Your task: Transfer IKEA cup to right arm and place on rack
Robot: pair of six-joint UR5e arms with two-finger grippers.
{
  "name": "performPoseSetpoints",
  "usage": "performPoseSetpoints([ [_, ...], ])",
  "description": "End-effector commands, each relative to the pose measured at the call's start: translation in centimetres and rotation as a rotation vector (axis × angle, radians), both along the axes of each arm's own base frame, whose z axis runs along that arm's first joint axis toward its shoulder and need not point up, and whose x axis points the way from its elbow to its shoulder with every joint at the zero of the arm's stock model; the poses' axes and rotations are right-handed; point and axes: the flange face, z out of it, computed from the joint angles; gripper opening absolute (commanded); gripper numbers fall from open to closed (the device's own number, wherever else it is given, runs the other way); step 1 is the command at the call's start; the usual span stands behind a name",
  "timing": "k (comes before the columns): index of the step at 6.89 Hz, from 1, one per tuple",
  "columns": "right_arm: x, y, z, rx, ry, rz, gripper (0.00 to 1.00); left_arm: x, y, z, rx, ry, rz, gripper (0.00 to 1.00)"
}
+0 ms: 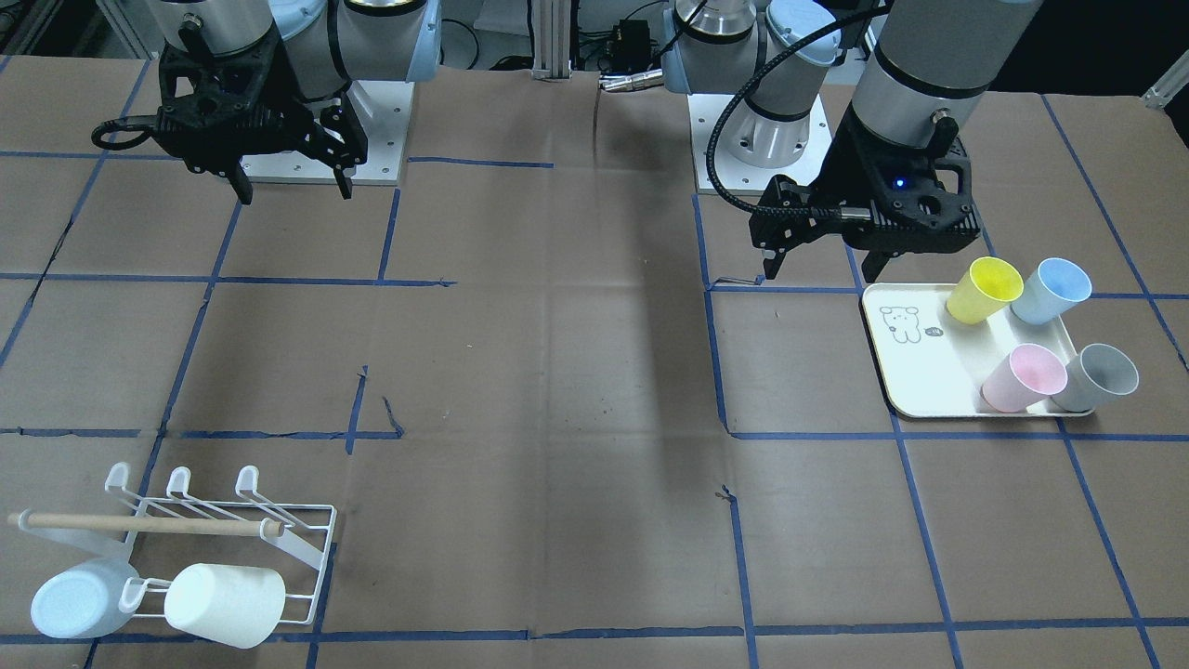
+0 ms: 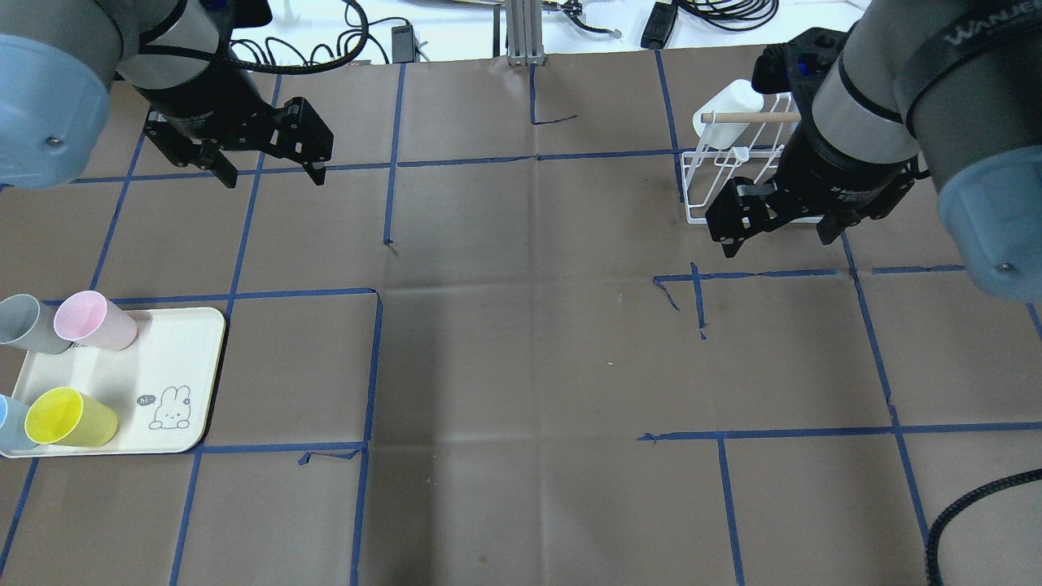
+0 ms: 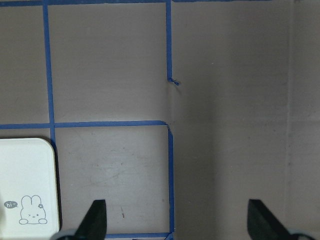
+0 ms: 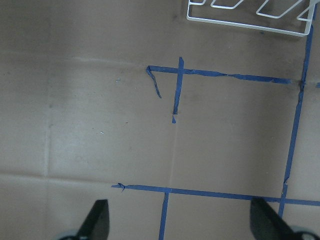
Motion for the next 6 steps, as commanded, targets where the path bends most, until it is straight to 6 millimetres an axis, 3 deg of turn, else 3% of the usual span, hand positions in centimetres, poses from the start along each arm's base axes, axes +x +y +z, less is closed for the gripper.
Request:
performPoseSetpoints([
  [1,-0.04,-0.08,-0.12,0.003,0.002,0.004,1.00,0.00,0.00,-0.03,0.000,0.000,-0.001,1.00],
  [6,-0.09,0.05,-0.33,0.016,0.007,0.002,1.00,0.00,-0.05,-0.11,0.002,0.000,0.001,1.00],
])
